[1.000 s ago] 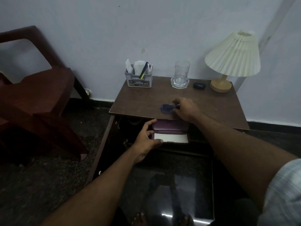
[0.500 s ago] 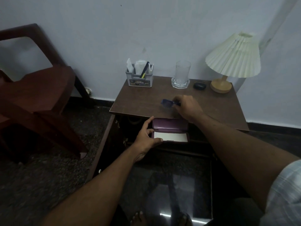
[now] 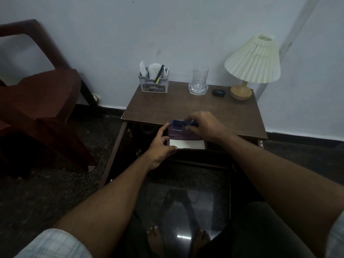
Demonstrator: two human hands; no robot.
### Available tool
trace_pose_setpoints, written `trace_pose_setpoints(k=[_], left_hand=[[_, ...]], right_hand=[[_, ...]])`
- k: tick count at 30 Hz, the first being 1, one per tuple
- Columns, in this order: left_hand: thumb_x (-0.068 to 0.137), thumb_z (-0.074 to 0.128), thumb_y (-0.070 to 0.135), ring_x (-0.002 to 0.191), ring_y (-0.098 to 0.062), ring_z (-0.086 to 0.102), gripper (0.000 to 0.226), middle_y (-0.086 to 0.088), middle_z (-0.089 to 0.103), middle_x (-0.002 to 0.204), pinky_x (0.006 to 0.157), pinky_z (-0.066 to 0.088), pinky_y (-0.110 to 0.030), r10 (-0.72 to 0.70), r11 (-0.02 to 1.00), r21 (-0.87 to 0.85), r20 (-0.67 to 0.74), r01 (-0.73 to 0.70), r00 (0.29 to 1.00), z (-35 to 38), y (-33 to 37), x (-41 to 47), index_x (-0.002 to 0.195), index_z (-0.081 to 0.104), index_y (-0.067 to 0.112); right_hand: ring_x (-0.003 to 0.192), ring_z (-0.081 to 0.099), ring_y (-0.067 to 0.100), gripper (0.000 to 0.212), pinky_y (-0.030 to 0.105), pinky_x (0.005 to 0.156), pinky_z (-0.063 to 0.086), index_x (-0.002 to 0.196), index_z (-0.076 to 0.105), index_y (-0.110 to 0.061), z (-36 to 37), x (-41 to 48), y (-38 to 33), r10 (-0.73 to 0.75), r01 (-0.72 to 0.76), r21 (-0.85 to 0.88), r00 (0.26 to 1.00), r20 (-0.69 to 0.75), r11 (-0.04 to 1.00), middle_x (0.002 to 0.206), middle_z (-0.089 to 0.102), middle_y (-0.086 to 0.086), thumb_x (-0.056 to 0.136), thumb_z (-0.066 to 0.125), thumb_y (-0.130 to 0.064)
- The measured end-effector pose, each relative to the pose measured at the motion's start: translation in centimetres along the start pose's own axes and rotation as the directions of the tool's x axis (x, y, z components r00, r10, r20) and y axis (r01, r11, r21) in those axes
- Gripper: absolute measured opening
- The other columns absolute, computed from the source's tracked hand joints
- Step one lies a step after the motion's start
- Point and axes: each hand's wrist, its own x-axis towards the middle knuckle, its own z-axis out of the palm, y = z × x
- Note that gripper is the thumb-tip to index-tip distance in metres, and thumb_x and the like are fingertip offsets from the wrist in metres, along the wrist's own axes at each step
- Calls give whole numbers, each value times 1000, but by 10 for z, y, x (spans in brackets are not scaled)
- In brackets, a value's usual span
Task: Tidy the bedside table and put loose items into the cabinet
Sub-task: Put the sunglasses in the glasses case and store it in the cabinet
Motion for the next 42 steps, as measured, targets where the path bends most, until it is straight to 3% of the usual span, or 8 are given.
trace_pose_setpoints(k=[8, 20, 25, 29, 31, 34, 38, 42], left_hand=[[70, 71, -19, 107, -26, 71, 98, -7, 70, 122, 77, 58, -36, -43, 997, -66, 56, 47, 997, 0, 2, -1, 122, 49, 62], [80, 56, -23, 109, -24, 69, 97, -5, 69, 122, 87, 57, -42, -47, 998, -34, 90, 50, 995, -3, 0, 2, 137, 43, 54], [78, 59, -23, 106, -24, 71, 97, -6, 71, 119, 78, 58, -37, -62, 996, -62, 102, 68, 993, -6, -1, 5, 137, 45, 53], [75, 62, -23, 105, -25, 72, 97, -7, 71, 117, 75, 58, -36, -45, 994, -92, 88, 54, 995, -9, -3, 7, 133, 49, 53], [75, 63, -23, 107, -25, 71, 96, -8, 70, 120, 78, 58, -37, -47, 993, -107, 92, 56, 995, -10, -1, 8, 132, 50, 53], [76, 62, -23, 112, -26, 69, 94, -12, 66, 126, 81, 58, -39, -43, 991, -119, 112, 56, 993, -10, 0, 8, 130, 51, 53], [78, 62, -22, 111, -27, 69, 89, -16, 65, 125, 81, 58, -40, -39, 990, -132, 107, 53, 994, -10, -1, 6, 127, 53, 52], [80, 61, -21, 109, -29, 70, 82, -20, 66, 120, 81, 59, -42, -30, 984, -169, 99, 47, 995, -12, -1, 6, 129, 52, 43]], right_hand=[[94, 62, 11, 24, 29, 82, 53, 112, 71, -20, 33, -20, -1, -20, 22, -35, 998, 65, 999, 109, 69, 0, 88, 71, -23], [101, 60, 15, 31, 34, 86, 54, 116, 68, -19, 48, -27, 4, -18, 20, -45, 998, 52, 999, 111, 66, 0, 87, 74, -26], [104, 57, 15, 34, 33, 86, 54, 119, 70, -19, 46, -31, 6, -39, 43, -51, 997, 65, 998, 114, 60, 1, 87, 73, -31], [109, 53, 15, 35, 31, 90, 49, 119, 65, -25, 36, -32, 14, 136, -139, 1, 964, -228, 990, 117, 55, 0, 90, 64, -44], [116, 49, 14, 41, 32, 95, 46, 125, 59, -28, 31, -31, 17, 364, -317, 188, 871, -329, 930, 127, 51, 0, 91, 61, -50], [116, 57, 17, 49, 35, 95, 48, 131, 56, -21, 29, -30, 20, 613, -486, 519, 785, -95, 703, 127, 56, 0, 96, 55, -55], [103, 69, 27, 46, 42, 94, 53, 103, 69, -13, 36, -32, 18, 656, -512, 742, 744, 130, 433, 104, 73, 9, 102, 45, -52], [101, 70, 26, 32, 40, 89, 56, 96, 67, -18, 37, -37, 13, 657, -473, 800, 742, 136, 369, 99, 73, 7, 105, 46, -40]])
